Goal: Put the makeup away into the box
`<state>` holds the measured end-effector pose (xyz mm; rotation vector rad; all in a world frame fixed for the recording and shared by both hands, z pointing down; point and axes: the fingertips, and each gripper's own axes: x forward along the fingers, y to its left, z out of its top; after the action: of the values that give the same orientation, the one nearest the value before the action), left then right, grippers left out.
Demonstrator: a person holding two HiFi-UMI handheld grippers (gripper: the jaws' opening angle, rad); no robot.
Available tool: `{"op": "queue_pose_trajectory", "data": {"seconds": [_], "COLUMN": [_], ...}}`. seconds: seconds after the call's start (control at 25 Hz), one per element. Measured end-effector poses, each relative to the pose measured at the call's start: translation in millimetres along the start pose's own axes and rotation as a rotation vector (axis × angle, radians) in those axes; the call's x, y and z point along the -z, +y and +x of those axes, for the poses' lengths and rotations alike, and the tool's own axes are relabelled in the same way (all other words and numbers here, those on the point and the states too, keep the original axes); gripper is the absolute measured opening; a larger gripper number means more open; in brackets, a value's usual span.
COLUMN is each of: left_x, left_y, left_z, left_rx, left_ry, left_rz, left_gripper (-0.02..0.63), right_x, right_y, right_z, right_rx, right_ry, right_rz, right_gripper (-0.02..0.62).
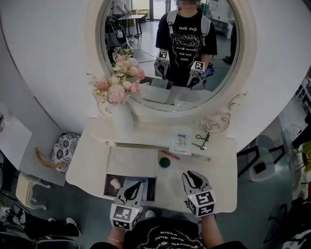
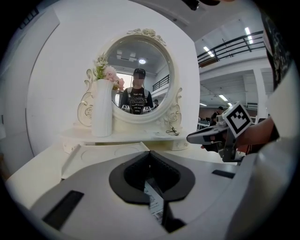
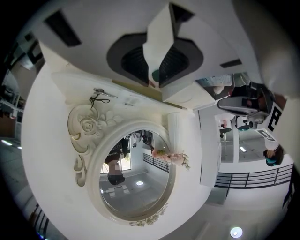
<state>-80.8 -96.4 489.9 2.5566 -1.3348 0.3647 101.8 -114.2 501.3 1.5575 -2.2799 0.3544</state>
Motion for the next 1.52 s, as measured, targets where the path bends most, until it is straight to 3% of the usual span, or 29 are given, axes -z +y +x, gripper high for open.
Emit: {"op": "queue_pose_trajectory", "data": {"seconds": [0.4, 0.84, 1.04, 1.52], "left_x": [3.8, -8.0, 2.3, 5.4], "left_y": [-2.2, 1.4, 0.5, 11.9], "left_z": [6.8, 19.2, 20.5, 27.4], "left_rx": [-0.051, -0.077, -0.076, -0.1], "left_ry": [0.031, 0.018, 0.056, 0.08], "left_rz": [0.011, 0.037, 0.058, 0.027], "left_gripper": [0.015, 0.015, 0.015, 0.015], "right_x": [-12.8, -14.4, -14.8, -1.2], "right_y": [-13.6, -12.8, -30.4, -57.9], "right_z": [17.0, 36.9, 42.5, 60.0], "right_rx": [-0.03, -0.065, -0.029, 0.018], "right_ry": [-0.029, 0.002, -0.006, 0.072], "right_rz": [0.007, -0.059, 0.068, 0.174], "right_gripper": [0.143, 0.163, 0.169, 0.169]}}
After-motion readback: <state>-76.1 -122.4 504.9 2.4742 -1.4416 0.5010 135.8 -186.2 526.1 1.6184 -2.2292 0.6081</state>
